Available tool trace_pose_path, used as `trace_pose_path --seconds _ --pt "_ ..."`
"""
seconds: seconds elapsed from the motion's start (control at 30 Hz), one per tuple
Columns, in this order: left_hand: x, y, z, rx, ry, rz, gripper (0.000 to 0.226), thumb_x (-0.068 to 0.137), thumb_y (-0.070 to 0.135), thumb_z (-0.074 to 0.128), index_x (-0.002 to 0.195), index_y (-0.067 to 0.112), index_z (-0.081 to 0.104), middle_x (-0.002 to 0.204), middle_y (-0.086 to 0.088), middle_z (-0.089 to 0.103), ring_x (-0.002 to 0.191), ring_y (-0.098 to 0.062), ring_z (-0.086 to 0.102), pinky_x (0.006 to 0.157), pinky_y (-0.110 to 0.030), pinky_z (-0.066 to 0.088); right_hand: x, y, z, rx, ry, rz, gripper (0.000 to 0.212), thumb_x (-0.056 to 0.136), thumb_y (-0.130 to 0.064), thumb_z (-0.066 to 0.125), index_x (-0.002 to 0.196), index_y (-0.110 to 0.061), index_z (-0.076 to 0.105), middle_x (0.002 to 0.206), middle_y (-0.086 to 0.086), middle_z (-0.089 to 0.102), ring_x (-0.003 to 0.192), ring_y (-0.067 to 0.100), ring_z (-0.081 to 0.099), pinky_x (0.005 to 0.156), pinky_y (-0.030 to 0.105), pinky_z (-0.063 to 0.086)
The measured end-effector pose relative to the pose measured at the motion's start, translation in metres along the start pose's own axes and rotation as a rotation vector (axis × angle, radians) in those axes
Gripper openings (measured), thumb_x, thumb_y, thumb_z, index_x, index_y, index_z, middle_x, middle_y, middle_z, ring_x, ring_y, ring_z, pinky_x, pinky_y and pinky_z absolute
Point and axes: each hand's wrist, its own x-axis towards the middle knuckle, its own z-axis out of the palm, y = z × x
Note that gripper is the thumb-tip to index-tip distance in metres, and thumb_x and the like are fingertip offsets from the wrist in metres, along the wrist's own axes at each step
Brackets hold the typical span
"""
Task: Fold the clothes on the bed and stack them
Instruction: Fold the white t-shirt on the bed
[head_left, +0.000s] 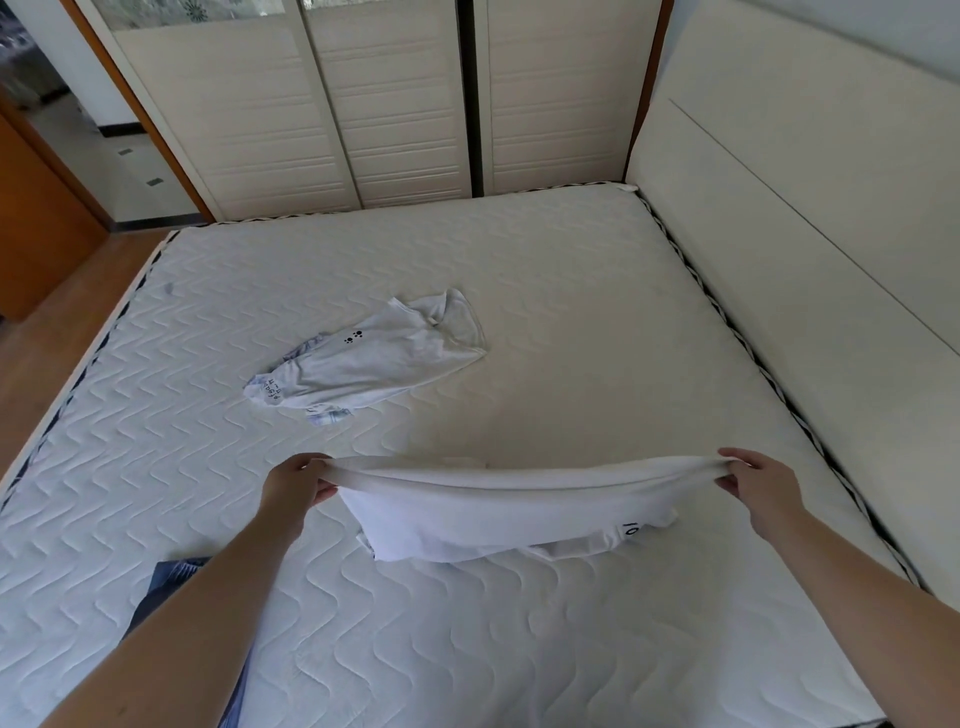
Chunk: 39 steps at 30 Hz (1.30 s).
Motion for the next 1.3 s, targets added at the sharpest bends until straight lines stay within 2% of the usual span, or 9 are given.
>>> trace_pose_path --seconds 0.13,0.23,0.3,0.43,0.6,0.77,0.9,1.1,1.3 --pt "0.024 0.031 0.016 0.063 0.012 0.026 0.008 0.092 0.008 0.059 0.091 -0.001 0.061 0.086 -0.021 0.066 0.068 -0.023 0.068 0.052 -0.02 0.058 0.02 -0.031 0.017 -0.079 -0.022 -0.035 0.03 0.09 0.004 0.048 0.106 -0.006 0.071 0.102 0.015 0.065 0.078 0.019 0.063 0.069 0.019 0.058" --pt "0.045 0.061 0.029 0.229 0.01 0.076 0.014 0.089 0.012 0.064 0.089 -0.001 0.057 0.081 -0.023 0.069 0.063 -0.027 0.071 0.062 -0.034 0.062 0.035 -0.063 0.036 -0.153 -0.037 -0.074 0.033 0.09 0.002 0.044 0.106 -0.005 0.071 0.101 0.015 0.066 0.081 0.024 0.061 0.084 0.035 0.053" --pt "0.056 0.09 0.039 0.285 -0.008 0.093 0.015 0.093 0.013 0.058 0.096 -0.001 0.055 0.08 -0.022 0.07 0.064 -0.028 0.071 0.065 -0.042 0.062 0.044 -0.095 0.049 -0.142 -0.056 -0.103 0.03 0.091 -0.001 0.044 0.105 -0.004 0.071 0.098 0.016 0.065 0.079 0.024 0.06 0.083 0.035 0.051" --pt "0.072 0.182 0.06 0.069 0.013 0.119 0.012 0.097 0.008 0.047 0.102 0.007 0.057 0.095 -0.021 0.062 0.071 -0.028 0.065 0.065 -0.04 0.057 0.062 -0.19 0.067 -0.014 -0.123 -0.182 0.022 0.095 -0.012 0.051 0.108 -0.013 0.067 0.103 0.008 0.061 0.071 0.009 0.058 0.07 0.017 0.044" --pt "0.077 0.315 0.064 -0.154 0.036 0.201 0.016 0.098 0.011 0.048 0.086 0.011 0.058 0.086 -0.009 0.064 0.073 -0.017 0.065 0.047 -0.023 0.055 0.082 -0.312 0.063 0.106 -0.105 -0.33 0.027 0.093 -0.021 0.058 0.114 -0.006 0.068 0.098 0.008 0.064 0.073 0.014 0.06 0.067 0.019 0.047" --pt "0.072 0.421 0.054 -0.338 0.018 0.343 0.019 0.098 0.03 0.049 0.106 0.014 0.052 0.103 -0.008 0.064 0.091 -0.019 0.067 0.077 -0.031 0.059 0.091 -0.419 0.042 0.29 -0.125 -0.471 0.03 0.096 -0.018 0.058 0.121 -0.004 0.065 0.115 0.011 0.063 0.094 0.018 0.062 0.097 0.027 0.05" --pt "0.061 0.473 0.041 -0.404 -0.025 0.448 0.021 0.097 0.034 0.056 0.106 0.015 0.053 0.102 -0.006 0.062 0.088 -0.018 0.068 0.073 -0.032 0.06 0.087 -0.471 0.022 0.454 -0.146 -0.512 0.027 0.091 -0.018 0.064 0.116 -0.005 0.068 0.11 0.009 0.067 0.095 0.013 0.068 0.088 0.02 0.053" --pt "0.057 0.452 0.037 -0.386 -0.023 0.384 0.007 0.094 0.021 0.058 0.094 0.015 0.056 0.092 -0.008 0.063 0.075 -0.019 0.071 0.055 -0.033 0.06 0.08 -0.456 0.016 0.533 -0.141 -0.535 0.028 0.087 -0.008 0.069 0.113 0.003 0.066 0.093 0.006 0.067 0.082 0.012 0.066 0.079 0.019 0.057" --pt "0.061 0.321 0.053 -0.389 -0.069 0.194 0.016 0.091 0.022 0.066 0.091 0.008 0.058 0.085 -0.011 0.064 0.071 -0.021 0.071 0.066 -0.039 0.062 0.091 -0.336 0.022 0.387 -0.131 -0.384 0.026 0.087 -0.002 0.068 0.113 0.004 0.066 0.09 0.006 0.066 0.077 0.012 0.064 0.064 0.011 0.054"
